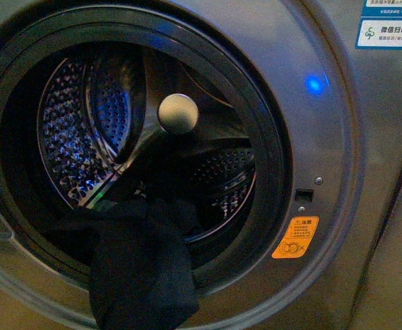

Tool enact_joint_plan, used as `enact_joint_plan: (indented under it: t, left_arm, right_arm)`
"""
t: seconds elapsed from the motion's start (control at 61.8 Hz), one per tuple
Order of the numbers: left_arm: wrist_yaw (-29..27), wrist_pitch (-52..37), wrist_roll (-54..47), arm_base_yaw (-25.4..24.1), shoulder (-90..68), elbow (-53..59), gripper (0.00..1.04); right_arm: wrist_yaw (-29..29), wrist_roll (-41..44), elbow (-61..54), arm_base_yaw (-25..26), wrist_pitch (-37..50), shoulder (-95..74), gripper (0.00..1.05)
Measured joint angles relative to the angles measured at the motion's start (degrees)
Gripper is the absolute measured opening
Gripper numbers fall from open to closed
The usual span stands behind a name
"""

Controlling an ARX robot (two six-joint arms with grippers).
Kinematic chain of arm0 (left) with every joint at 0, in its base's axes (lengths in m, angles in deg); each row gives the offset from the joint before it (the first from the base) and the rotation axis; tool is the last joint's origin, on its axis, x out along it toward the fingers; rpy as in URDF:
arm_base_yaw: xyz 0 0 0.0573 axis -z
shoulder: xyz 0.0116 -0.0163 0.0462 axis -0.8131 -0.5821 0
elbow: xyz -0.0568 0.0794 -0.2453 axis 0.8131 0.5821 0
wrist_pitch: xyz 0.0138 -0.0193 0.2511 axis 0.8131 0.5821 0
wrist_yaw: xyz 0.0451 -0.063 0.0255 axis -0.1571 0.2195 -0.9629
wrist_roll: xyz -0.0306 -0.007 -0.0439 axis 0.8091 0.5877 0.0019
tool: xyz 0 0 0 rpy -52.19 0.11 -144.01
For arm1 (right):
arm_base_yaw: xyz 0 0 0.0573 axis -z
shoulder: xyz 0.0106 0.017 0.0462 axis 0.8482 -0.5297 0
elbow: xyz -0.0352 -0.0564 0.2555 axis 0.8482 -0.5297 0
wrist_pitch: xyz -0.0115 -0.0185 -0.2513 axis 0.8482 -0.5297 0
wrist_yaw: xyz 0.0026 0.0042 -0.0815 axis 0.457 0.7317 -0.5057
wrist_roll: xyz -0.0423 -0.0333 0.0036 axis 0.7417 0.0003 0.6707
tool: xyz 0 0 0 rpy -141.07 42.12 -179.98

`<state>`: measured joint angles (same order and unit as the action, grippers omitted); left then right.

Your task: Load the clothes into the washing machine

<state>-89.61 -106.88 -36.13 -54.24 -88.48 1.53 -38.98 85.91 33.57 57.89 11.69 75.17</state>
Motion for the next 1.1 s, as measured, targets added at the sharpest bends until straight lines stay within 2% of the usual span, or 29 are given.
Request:
enact_joint_plan:
  t: [0.566,0.663,0.825,0.938,1.1]
  left_arm:
    - [0.00,10.32,0.00,-0.02,10.32,0.00,0.04]
    - [0.02,19.23,0.00,-0.02,17.57,0.00,0.04]
    - [0.02,20.26,0.02,-0.02,19.85,0.00,0.04]
    - [0.00,20.26,0.00,-0.02,19.87,0.00,0.22]
    - [0.02,20.26,0.00,-0.02,19.87,0.00,0.54]
  right_arm:
    - [0.00,0.00,0.00,0.00,0.00,0.00,0.97]
    - [-0.07,0.02,0.00,0.00,0.00,0.00,0.97]
    - [-0.02,0.02,0.00,0.00,0.00,0.00,0.97]
    - [-0.02,0.02,0.00,0.00,0.00,0.00,0.97]
    - [0.00,0.02,0.00,0.00,0.00,0.00,0.97]
